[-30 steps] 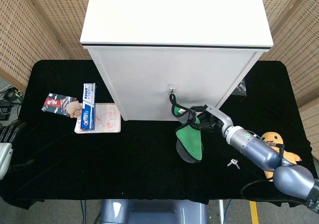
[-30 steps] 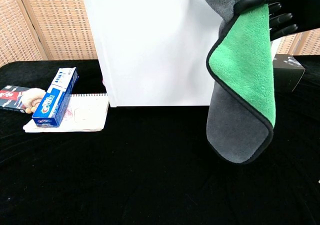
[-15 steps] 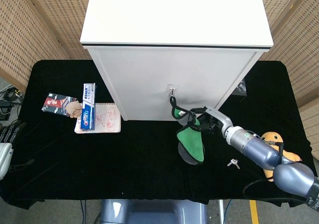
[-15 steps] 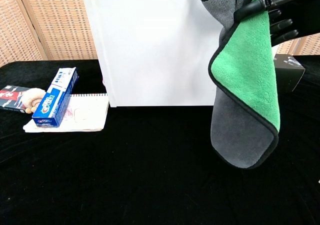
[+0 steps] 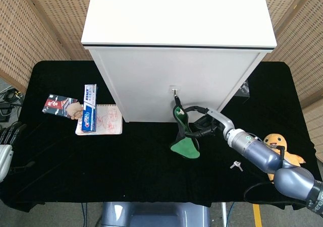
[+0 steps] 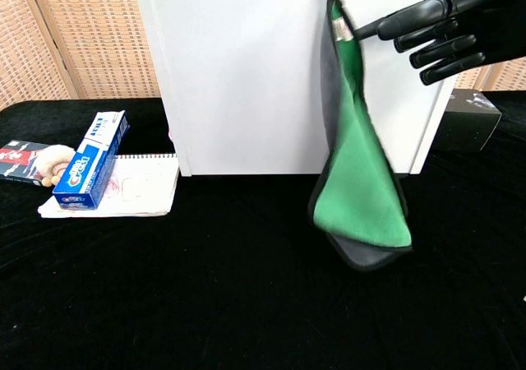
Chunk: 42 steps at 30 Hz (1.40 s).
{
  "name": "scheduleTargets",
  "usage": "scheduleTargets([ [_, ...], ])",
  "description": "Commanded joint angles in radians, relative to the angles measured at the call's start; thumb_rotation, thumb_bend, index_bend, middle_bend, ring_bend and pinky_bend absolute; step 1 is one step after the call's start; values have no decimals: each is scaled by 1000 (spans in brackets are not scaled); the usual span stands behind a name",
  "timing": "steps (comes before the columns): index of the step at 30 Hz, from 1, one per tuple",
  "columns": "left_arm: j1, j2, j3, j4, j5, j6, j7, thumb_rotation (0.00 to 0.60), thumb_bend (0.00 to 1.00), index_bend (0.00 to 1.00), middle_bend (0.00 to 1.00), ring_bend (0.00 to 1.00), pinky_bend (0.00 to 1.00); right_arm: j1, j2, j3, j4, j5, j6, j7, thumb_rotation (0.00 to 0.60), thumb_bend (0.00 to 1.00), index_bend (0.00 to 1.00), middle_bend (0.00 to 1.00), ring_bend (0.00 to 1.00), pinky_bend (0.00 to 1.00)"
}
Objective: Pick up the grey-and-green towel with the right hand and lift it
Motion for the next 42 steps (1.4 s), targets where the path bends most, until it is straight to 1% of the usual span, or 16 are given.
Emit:
scheduleTargets([
  [1, 0, 0, 0, 0, 0, 1, 1, 600, 0, 0, 0, 0, 0, -10, 0, 8, -4, -11, -2, 4, 600, 19, 225, 1000, 1000, 1000],
  [9, 2, 1, 1, -2, 3, 4, 0, 600, 0, 0, 0, 0, 0, -49, 23, 30, -21, -41, -27, 13, 600, 16, 227, 1000, 1000, 1000],
  [15, 3, 4, 1, -3, 5, 7, -8, 600, 0, 0, 0, 0, 0, -137, 64, 50, -45, -144, -71, -31, 600, 0, 238, 1000, 1000, 1000],
  [19, 5, 6, 2, -5, 11, 13, -8, 600, 0, 0, 0, 0, 0, -232, 73, 39, -48, -280, -35, -113, 600, 0, 263, 1000, 1000, 1000],
  [22, 6, 5, 3, -8, 14, 15, -3, 600, 0, 0, 0, 0, 0, -322, 53, 14, -37, -437, 51, -186, 600, 0, 299, 987, 996, 1000],
  [24, 7, 4, 4, -11, 16, 18, 3, 600, 0, 0, 0, 0, 0, -375, 35, -5, -27, -543, 124, -214, 600, 0, 318, 944, 954, 985],
  [25, 7, 3, 4, -12, 17, 20, 6, 600, 0, 0, 0, 0, 0, -397, 27, -15, -20, -594, 163, -227, 600, 0, 320, 922, 924, 958],
  [27, 9, 0, 5, -13, 21, 25, 15, 600, 0, 0, 0, 0, 0, -449, 4, -56, 13, -742, 279, -247, 600, 0, 312, 848, 826, 831],
  [28, 10, -1, 5, -13, 22, 27, 17, 600, 0, 0, 0, 0, 0, -464, -1, -72, 28, -791, 323, -255, 600, 0, 303, 805, 775, 758],
  [30, 11, -5, 4, -12, 24, 33, 25, 600, 0, 0, 0, 0, 0, -498, -19, -114, 74, -904, 441, -270, 600, 0, 271, 633, 584, 521],
  [31, 12, -9, 4, -11, 25, 37, 30, 600, 0, 0, 0, 0, 0, -512, -31, -138, 104, -959, 505, -277, 600, 0, 260, 565, 511, 443],
  [33, 15, -14, 5, -9, 31, 45, 35, 600, 0, 0, 0, 0, 0, -543, -63, -180, 176, -1054, 645, -339, 600, 0, 211, 369, 287, 252],
  [36, 20, -19, 6, -6, 44, 62, 37, 600, 0, 0, 0, 0, 0, -591, -124, -231, 265, -1131, 831, -468, 600, 0, 134, 143, 48, 81],
  [38, 23, -21, 7, -5, 49, 69, 36, 600, 0, 0, 0, 0, 0, -609, -155, -253, 293, -1146, 907, -525, 600, 0, 100, 52, 2, 22],
  [39, 25, -22, 7, -5, 51, 72, 35, 600, 0, 0, 0, 0, 0, -616, -168, -262, 304, -1150, 937, -546, 600, 0, 83, 20, 0, 7],
  [42, 29, -21, 7, -4, 57, 82, 32, 600, 0, 0, 0, 0, 0, -633, -195, -283, 323, -1150, 1010, -611, 600, 0, 59, 0, 0, 0],
])
